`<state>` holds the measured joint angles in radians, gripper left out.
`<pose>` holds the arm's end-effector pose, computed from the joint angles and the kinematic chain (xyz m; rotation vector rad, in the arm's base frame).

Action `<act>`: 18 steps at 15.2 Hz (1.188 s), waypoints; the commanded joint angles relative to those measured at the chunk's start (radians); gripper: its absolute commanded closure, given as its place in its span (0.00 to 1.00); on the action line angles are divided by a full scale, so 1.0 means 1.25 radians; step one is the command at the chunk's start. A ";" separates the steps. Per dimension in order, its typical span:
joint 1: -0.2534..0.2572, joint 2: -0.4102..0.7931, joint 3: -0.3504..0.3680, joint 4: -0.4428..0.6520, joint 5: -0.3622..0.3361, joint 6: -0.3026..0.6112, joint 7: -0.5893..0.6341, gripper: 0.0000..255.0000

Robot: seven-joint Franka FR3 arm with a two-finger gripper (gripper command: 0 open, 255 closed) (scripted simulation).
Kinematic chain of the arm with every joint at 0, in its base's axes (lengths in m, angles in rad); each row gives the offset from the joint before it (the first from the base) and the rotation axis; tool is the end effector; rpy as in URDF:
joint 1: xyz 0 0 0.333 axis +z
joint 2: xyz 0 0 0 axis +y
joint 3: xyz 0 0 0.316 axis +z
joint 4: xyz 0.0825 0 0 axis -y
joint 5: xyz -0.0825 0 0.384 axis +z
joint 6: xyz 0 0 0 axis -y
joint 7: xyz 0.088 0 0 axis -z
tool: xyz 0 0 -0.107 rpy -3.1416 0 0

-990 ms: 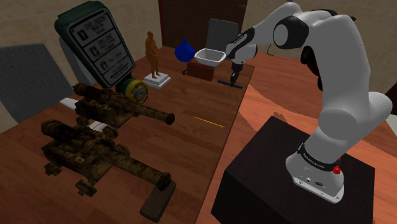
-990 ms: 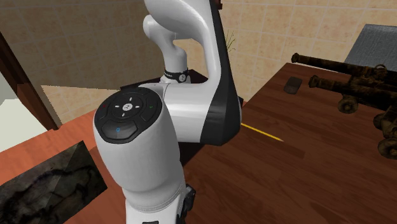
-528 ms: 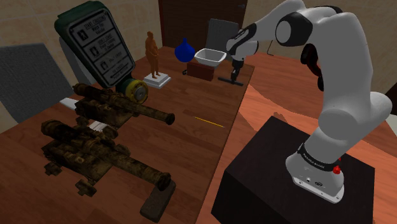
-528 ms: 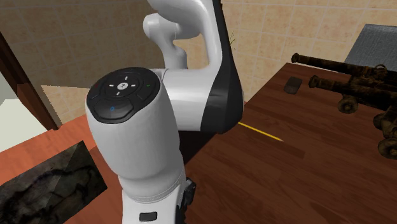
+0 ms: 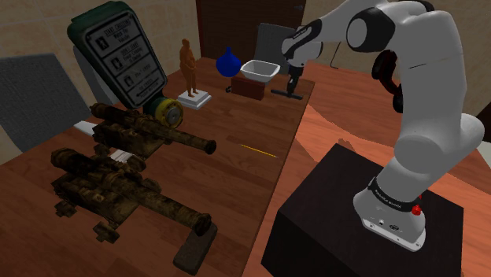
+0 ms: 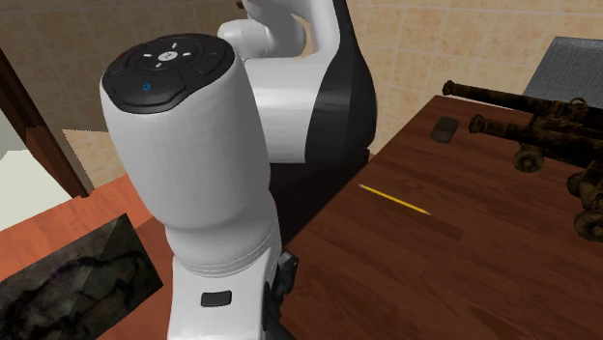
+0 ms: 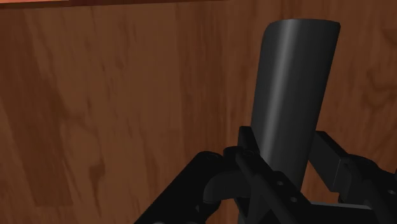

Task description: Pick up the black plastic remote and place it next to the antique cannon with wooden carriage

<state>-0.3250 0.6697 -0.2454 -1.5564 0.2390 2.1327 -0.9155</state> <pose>0.6031 -0.3458 0.2567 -3.0372 -0.3909 0.0318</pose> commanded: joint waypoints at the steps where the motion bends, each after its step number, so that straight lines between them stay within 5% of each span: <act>1: 0.001 -0.012 -0.003 0.002 -0.003 -0.014 0.002 1.00; 18: 0.007 -0.094 -0.018 0.060 -0.029 -0.151 0.022 1.00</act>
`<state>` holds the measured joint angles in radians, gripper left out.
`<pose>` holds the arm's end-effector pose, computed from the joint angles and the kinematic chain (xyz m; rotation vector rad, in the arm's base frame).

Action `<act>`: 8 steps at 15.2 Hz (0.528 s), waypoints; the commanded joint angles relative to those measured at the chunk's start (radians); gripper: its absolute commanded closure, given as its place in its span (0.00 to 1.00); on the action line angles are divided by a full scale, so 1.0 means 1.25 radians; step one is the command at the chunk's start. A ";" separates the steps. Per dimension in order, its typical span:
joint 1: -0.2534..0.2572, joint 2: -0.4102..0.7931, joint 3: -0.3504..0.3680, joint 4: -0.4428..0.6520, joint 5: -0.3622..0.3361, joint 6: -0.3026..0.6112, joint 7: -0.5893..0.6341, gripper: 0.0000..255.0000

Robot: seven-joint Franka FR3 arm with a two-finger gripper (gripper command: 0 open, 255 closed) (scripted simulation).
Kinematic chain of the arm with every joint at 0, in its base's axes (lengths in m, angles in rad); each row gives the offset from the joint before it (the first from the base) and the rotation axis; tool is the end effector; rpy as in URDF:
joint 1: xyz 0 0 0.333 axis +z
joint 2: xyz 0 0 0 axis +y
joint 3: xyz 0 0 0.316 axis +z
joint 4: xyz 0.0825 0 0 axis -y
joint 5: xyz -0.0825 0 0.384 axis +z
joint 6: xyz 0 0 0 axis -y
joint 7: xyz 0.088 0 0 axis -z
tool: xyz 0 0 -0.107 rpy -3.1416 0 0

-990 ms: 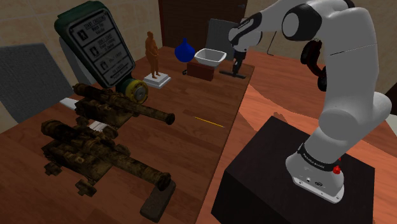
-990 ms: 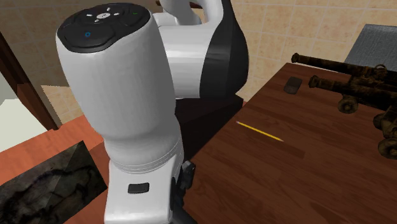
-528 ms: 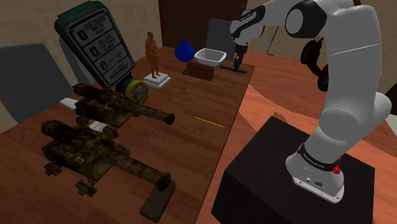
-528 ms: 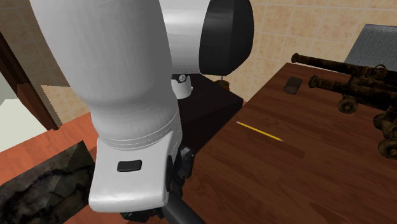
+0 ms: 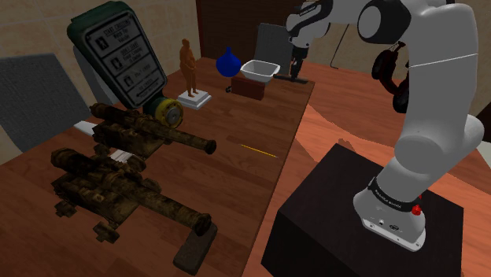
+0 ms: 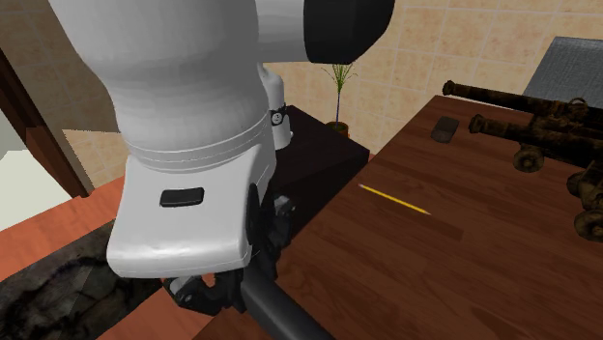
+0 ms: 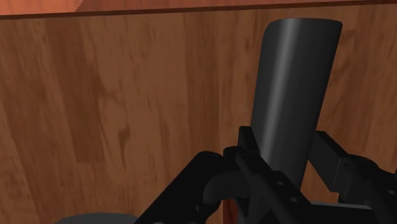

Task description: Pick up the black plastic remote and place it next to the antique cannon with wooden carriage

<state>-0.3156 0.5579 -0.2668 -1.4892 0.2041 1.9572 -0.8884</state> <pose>0.6030 -0.3456 0.3505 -3.0372 -0.3912 0.0315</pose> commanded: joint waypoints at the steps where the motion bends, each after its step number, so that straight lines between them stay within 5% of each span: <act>1: -0.001 -0.008 -0.002 0.012 -0.003 -0.020 0.002 1.00; 8: -0.001 -0.028 -0.006 0.056 -0.011 -0.083 0.009 1.00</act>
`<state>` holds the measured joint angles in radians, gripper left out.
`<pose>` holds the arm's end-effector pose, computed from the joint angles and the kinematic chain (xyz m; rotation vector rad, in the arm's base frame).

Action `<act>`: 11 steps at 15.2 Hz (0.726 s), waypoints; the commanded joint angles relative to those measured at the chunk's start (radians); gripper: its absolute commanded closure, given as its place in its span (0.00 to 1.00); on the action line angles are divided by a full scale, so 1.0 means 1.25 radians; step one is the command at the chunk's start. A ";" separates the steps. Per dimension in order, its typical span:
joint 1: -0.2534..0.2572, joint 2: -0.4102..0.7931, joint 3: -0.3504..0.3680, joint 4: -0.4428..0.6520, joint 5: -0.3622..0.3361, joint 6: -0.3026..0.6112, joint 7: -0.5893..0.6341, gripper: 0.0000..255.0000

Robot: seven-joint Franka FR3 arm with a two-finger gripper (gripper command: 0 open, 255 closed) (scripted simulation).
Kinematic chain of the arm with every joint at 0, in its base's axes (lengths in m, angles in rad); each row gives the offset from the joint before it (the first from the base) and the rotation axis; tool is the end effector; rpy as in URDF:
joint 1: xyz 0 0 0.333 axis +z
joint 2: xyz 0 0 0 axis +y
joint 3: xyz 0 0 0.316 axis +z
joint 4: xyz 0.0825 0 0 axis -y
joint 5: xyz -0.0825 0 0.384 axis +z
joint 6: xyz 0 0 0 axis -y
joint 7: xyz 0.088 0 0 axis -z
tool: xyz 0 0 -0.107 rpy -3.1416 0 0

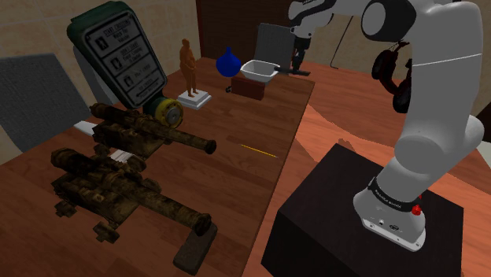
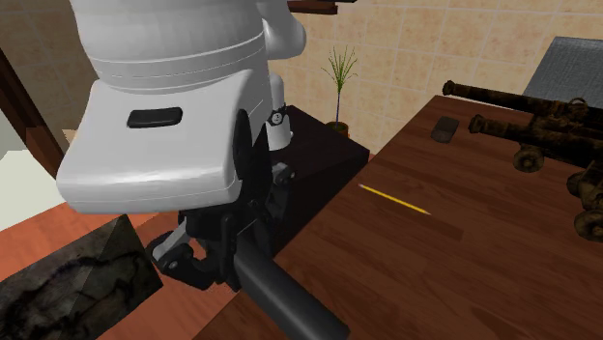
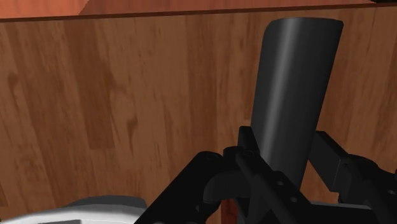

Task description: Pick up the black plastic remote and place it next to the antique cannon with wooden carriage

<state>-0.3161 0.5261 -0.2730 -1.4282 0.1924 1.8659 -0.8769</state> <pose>0.6031 -0.3457 0.3933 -3.0372 -0.3909 0.0315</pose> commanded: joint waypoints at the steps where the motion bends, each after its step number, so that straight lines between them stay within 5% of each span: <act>1: -0.001 -0.005 -0.001 0.014 -0.002 -0.020 0.001 1.00; 11: -0.007 -0.018 -0.005 0.103 -0.008 -0.120 0.011 1.00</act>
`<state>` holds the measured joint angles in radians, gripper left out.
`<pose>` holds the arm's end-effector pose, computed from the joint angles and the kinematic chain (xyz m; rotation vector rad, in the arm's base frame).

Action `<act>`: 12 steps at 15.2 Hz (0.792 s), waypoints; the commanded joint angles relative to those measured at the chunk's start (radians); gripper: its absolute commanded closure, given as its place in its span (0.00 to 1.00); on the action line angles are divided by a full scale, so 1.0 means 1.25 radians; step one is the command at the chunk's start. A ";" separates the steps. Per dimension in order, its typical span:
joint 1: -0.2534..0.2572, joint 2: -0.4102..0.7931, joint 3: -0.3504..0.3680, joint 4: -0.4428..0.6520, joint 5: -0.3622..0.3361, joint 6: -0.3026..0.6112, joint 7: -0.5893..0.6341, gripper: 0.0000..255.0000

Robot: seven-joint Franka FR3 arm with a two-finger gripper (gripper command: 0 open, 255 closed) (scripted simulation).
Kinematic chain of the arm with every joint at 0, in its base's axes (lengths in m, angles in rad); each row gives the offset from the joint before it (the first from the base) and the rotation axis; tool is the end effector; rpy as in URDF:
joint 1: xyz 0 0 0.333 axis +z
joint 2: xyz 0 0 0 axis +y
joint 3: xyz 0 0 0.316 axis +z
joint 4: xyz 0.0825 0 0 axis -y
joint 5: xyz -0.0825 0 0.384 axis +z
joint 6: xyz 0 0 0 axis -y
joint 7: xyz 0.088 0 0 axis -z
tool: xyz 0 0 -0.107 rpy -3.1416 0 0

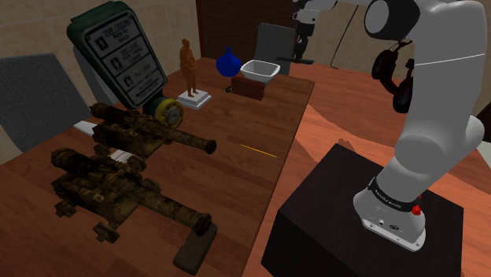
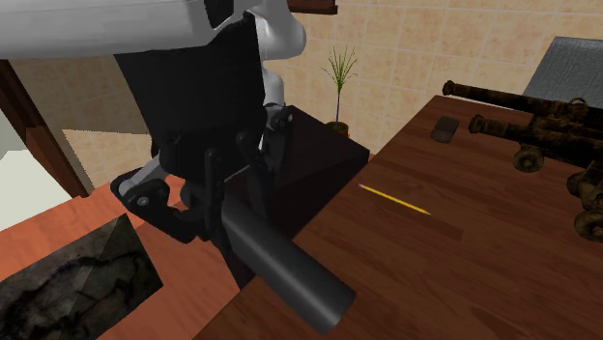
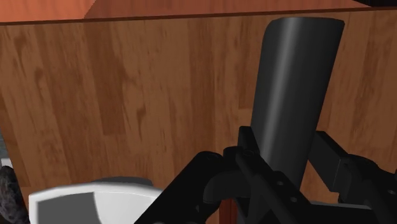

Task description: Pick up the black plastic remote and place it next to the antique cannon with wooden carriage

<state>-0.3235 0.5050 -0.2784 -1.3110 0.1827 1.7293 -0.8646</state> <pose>0.6029 -0.3463 0.4519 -3.0373 -0.3913 0.0316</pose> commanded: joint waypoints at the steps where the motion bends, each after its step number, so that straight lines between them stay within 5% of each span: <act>1: -0.001 -0.001 0.000 0.017 -0.001 -0.018 0.002 1.00; 12: 0.151 -0.244 0.038 -0.332 -0.058 0.107 0.169 1.00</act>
<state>-0.1520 0.2233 -0.2381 -1.6930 0.1155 1.8513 -0.6785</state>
